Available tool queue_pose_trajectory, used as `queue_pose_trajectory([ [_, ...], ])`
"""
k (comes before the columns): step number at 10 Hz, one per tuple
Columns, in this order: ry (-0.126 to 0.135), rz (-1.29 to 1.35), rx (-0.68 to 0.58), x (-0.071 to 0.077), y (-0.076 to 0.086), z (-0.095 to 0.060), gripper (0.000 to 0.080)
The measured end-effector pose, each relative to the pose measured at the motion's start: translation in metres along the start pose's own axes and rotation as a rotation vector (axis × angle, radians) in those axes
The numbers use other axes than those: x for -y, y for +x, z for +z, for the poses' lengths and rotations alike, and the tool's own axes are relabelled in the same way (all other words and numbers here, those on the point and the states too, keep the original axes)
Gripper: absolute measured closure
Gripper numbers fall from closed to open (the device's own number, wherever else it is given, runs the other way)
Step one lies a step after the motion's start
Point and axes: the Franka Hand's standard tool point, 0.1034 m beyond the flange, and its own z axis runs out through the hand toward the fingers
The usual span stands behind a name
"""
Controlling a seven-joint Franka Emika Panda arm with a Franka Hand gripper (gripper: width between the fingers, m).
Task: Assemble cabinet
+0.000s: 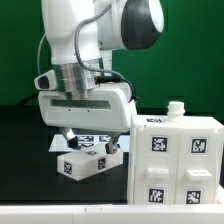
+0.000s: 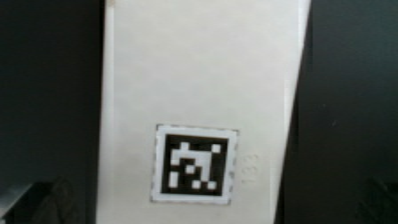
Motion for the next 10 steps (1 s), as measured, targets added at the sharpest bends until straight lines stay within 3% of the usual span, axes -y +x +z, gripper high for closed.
queue_pose_trajectory([
  [1,-0.023,0.054,0.018,-0.005,-0.004,0.015,0.0003],
  [3,-0.026,0.056,0.022,-0.003,-0.006,0.017,0.0003],
  [4,-0.027,0.056,0.023,-0.004,-0.007,0.018,0.0109],
  [5,-0.028,0.056,0.024,-0.004,-0.007,0.018,0.0109],
  [6,-0.028,0.056,0.024,-0.004,-0.007,0.018,0.0245],
  [7,-0.028,0.056,0.024,-0.004,-0.007,0.018,0.0245],
  [8,-0.032,0.045,0.046,-0.003,-0.008,0.014,0.0245],
  [10,-0.015,-0.011,0.076,0.007,-0.001,-0.037,0.0245],
])
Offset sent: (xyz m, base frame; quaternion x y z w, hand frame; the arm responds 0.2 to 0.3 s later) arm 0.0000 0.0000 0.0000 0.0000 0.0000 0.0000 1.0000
